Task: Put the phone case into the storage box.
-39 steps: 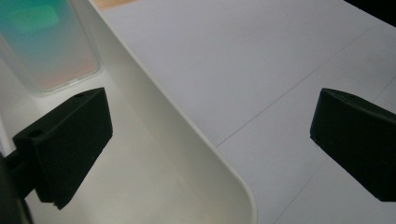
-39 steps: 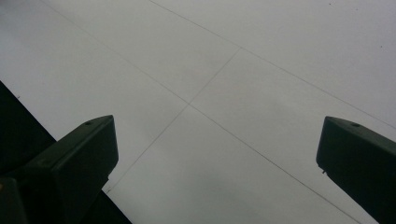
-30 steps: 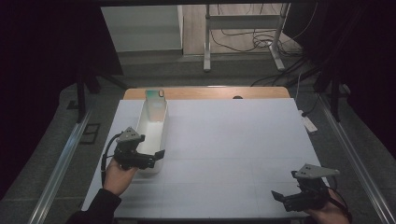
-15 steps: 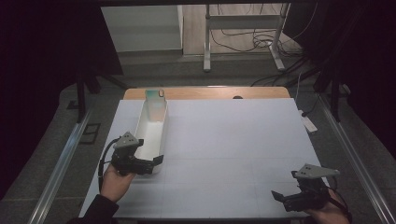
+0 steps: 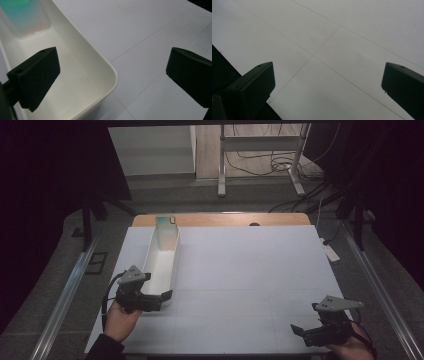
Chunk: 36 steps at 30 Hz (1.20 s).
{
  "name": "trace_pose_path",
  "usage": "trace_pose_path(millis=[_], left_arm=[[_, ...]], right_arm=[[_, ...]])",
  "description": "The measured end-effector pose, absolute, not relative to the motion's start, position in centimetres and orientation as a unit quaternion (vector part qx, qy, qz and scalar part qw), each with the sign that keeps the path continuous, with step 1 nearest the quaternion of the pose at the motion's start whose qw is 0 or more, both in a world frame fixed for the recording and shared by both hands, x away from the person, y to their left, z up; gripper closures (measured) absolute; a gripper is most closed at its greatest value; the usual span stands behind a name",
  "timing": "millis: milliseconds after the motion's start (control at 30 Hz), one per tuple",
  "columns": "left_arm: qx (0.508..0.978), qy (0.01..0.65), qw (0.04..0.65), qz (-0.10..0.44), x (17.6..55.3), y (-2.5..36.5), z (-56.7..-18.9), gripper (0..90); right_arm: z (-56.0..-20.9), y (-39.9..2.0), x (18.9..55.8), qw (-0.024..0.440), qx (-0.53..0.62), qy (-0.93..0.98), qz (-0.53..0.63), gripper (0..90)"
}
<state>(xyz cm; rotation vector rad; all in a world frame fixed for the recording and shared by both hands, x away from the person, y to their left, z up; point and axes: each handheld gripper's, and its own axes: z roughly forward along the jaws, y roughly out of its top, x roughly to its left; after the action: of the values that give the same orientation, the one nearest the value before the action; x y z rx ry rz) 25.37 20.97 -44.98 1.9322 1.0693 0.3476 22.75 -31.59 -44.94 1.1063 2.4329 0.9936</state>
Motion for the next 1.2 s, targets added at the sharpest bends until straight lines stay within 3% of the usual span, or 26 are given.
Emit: trace_pose_path(millis=[1200], left_arm=[[0.765,0.451,0.435,0.152,21.4,22.8,-45.5,0.0]], right_arm=[[-45.0,-31.5,22.8,0.145,0.381,0.847,0.341,0.0]])
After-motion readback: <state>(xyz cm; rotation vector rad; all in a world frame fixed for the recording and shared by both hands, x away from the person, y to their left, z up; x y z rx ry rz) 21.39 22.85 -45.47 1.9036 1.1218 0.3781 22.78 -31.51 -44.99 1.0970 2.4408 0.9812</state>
